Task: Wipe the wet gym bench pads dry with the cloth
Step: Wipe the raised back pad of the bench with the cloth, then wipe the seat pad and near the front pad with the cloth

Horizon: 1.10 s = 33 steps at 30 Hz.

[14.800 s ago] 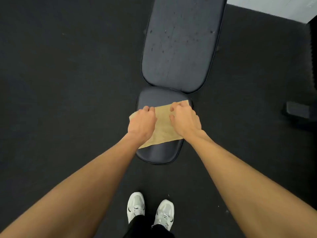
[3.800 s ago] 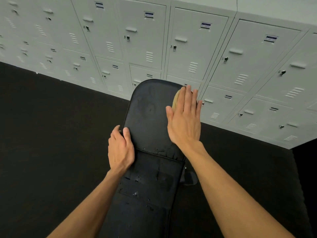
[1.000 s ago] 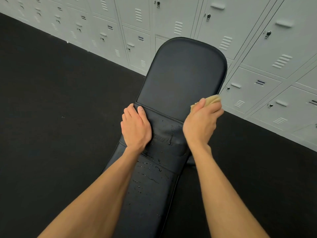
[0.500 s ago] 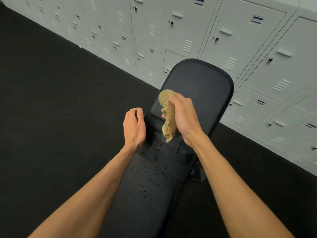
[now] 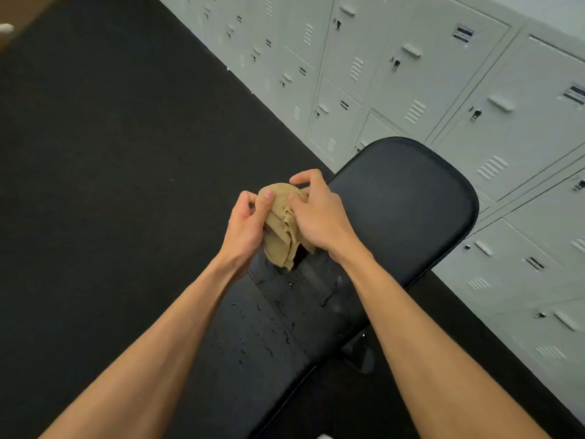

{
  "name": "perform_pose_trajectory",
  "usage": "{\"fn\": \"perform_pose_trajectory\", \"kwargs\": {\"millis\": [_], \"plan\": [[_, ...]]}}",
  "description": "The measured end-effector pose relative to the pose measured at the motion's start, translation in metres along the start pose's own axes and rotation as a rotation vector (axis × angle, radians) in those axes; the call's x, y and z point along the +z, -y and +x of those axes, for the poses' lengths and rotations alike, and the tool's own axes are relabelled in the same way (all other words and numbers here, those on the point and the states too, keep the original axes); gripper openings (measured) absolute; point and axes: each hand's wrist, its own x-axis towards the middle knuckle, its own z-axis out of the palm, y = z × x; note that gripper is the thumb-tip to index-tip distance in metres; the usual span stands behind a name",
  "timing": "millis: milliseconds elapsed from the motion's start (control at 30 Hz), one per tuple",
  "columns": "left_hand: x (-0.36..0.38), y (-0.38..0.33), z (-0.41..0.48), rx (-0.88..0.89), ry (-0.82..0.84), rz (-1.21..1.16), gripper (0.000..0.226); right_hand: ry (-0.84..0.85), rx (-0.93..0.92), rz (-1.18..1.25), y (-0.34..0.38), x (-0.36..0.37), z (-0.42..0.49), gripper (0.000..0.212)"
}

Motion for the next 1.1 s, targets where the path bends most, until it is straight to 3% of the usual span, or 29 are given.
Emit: {"fn": "perform_pose_trajectory", "kwargs": {"millis": [167,300,467,567,667,767,900,1100], "plan": [[-0.001,0.009,-0.018,0.057,-0.187,0.136,0.039,0.098,-0.200,-0.276,-0.003,-0.003,0.018,0.021],[-0.004,0.042,-0.018,-0.022,-0.312,0.699,0.024,0.022,-0.374,-0.912,-0.023,0.012,0.028,0.019],[0.011,0.062,-0.014,0.017,-0.258,0.684,0.033,0.220,-0.563,-0.851,-0.036,0.026,0.042,0.036],[0.024,0.074,-0.017,0.065,-0.175,0.869,0.060,0.355,-0.672,-1.049,-0.052,0.038,0.044,0.037],[0.032,0.082,-0.022,0.040,-0.301,0.830,0.070,0.358,-0.731,-1.249,-0.068,0.039,0.042,0.046],[0.038,0.089,-0.030,-0.024,-0.407,0.769,0.068,0.324,-0.769,-1.243,-0.078,0.035,0.039,0.062],[0.046,0.100,-0.042,0.024,-0.448,0.798,0.058,0.400,-0.752,-1.240,-0.077,0.029,0.036,0.089],[0.062,0.113,-0.067,0.009,-0.473,0.754,0.076,0.393,-0.827,-1.257,-0.084,0.017,0.024,0.075]]}}
